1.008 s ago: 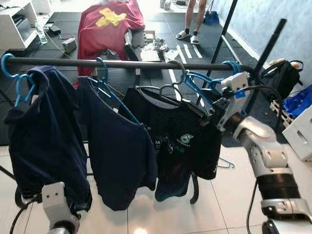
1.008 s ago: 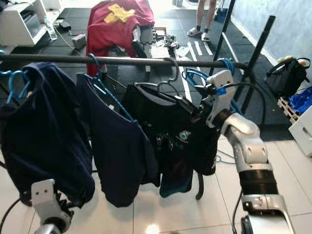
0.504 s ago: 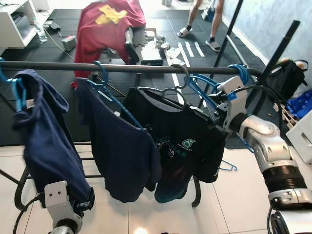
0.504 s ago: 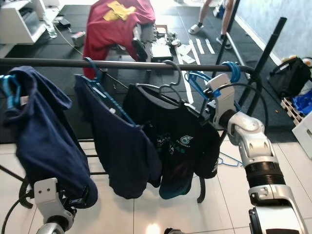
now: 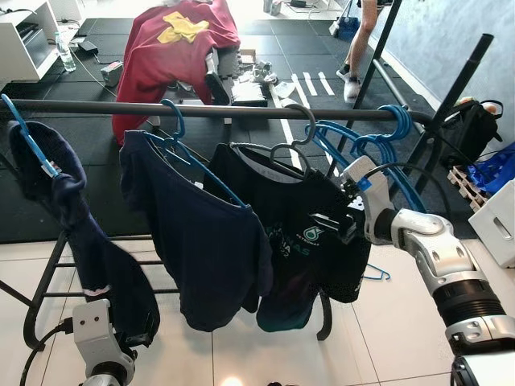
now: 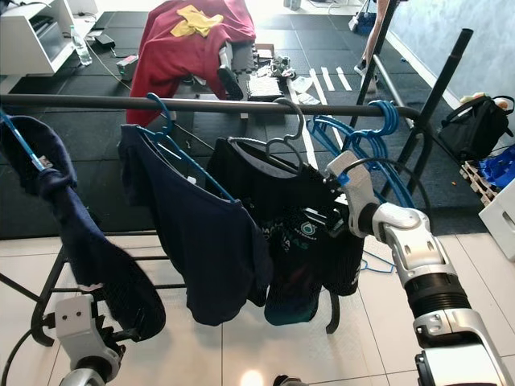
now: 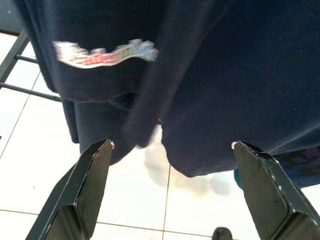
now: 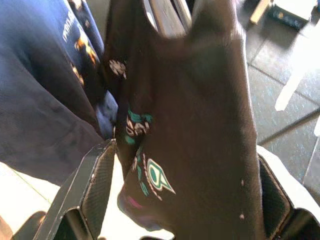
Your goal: Hang hanger
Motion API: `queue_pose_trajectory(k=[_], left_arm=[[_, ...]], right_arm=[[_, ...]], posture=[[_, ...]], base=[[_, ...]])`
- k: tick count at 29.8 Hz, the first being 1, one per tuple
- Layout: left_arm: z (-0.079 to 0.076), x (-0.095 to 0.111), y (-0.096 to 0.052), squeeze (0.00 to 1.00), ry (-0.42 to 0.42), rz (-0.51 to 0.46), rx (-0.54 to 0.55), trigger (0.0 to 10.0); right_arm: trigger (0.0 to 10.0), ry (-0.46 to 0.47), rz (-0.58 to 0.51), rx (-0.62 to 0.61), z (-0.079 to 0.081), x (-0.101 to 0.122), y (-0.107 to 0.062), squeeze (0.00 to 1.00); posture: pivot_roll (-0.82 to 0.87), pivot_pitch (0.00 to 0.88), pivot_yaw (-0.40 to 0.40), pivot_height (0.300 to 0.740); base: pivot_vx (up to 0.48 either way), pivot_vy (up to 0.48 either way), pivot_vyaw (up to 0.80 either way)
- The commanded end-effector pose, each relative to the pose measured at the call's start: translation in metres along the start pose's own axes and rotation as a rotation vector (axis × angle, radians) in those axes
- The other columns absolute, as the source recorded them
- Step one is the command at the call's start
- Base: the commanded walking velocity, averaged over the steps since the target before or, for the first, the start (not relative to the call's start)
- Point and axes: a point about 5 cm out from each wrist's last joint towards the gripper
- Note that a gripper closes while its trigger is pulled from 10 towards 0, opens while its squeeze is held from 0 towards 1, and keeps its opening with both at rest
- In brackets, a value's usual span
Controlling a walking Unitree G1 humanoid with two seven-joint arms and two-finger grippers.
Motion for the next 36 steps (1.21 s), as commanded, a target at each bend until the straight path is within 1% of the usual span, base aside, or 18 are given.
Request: queue_pose_trajectory(k=[1,3,4,5,6,7,10,13,25,26,28,30,32,36], left_arm=[[0.002,-0.007,-0.003,0.00,0.014,0.029,-0.004,10.0],[0.001,-0.007,-0.003,0.00,0.017,0.029,-0.010,10.0],[0.001,-0.007,-0.002,0.00,0.017,0.029,-0.011,10.0],[0.001,-0.007,-0.002,0.00,0.017,0.029,-0.011,10.0],[0.000,-0.007,-0.002,0.00,0.018,0.029,-0.012,10.0],[0.000,-0.007,-0.002,0.00,0.018,0.029,-0.012,10.0],[-0.001,-0.007,-0.002,0.00,0.020,0.028,-0.012,10.0],[-0.001,-0.007,-0.002,0.00,0.020,0.028,-0.010,10.0],[-0.001,-0.007,-0.002,0.00,0.021,0.029,-0.007,10.0],[0.000,-0.007,-0.001,0.00,0.022,0.030,-0.005,10.0],[0.000,-0.007,-0.001,0.00,0.022,0.030,-0.005,10.0],[0.000,-0.008,-0.001,0.00,0.029,0.040,0.004,10.0],[0.000,-0.008,-0.001,0.00,0.029,0.040,0.004,10.0],[0.001,-0.009,-0.001,0.00,0.028,0.055,0.011,10.0]], right_arm=[[10.0,-0.007,0.041,-0.028,-0.005,-0.005,-0.002,0.00],[10.0,0.014,0.036,-0.057,-0.010,-0.005,-0.003,0.00],[8.4,0.033,0.031,-0.049,-0.010,-0.005,-0.002,0.00],[8.4,0.033,0.031,-0.049,-0.010,-0.005,-0.002,0.00],[0.0,0.057,0.019,-0.025,-0.007,-0.004,-0.001,0.00],[0.0,0.057,0.019,-0.025,-0.007,-0.004,-0.001,0.00],[0.0,0.107,-0.031,0.020,-0.002,0.000,0.001,0.00],[0.0,0.122,-0.059,0.030,-0.002,0.003,0.002,0.00],[0.0,0.123,-0.075,0.040,-0.002,0.003,0.001,0.00],[0.0,0.123,-0.091,0.043,-0.003,0.005,0.000,0.00],[0.0,0.123,-0.091,0.043,-0.003,0.005,0.000,0.00],[0.0,0.119,-0.135,0.051,-0.003,0.012,-0.003,0.00],[0.0,0.119,-0.135,0.051,-0.003,0.012,-0.003,0.00],[0.0,0.110,-0.177,0.059,-0.003,0.019,-0.005,0.00]], posture=[[-0.13,0.172,-0.033,0.740],[-0.13,0.166,-0.034,0.740],[-0.13,0.163,-0.036,0.740],[-0.13,0.163,-0.036,0.740],[-0.13,0.161,-0.037,0.740],[-0.13,0.161,-0.037,0.740],[-0.13,0.158,-0.040,0.740],[-0.13,0.160,-0.039,0.740],[-0.13,0.164,-0.038,0.740],[-0.13,0.164,-0.038,0.740],[-0.13,0.164,-0.038,0.740],[-0.13,0.165,-0.037,0.740],[-0.13,0.165,-0.037,0.740],[-0.13,0.167,-0.036,0.740]], base=[[0.000,0.000,0.00],[0.000,0.000,0.00],[0.000,0.000,0.00],[0.000,0.000,0.00],[0.000,0.000,0.00],[0.000,0.000,0.00],[0.000,0.000,0.00],[0.000,0.000,0.00],[0.000,0.000,0.00],[0.000,0.000,0.00],[0.000,0.000,0.00],[0.000,0.000,0.00],[0.000,0.000,0.00],[0.000,0.000,0.00]])
Point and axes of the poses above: a point about 5 cm out from each wrist's last joint towards the gripper, its own y axis pointing out of the wrist towards the gripper, its own x axis along the axis of the wrist's last joint, z = x × y, and after that the axes turned 7 degrees about y, right-handed
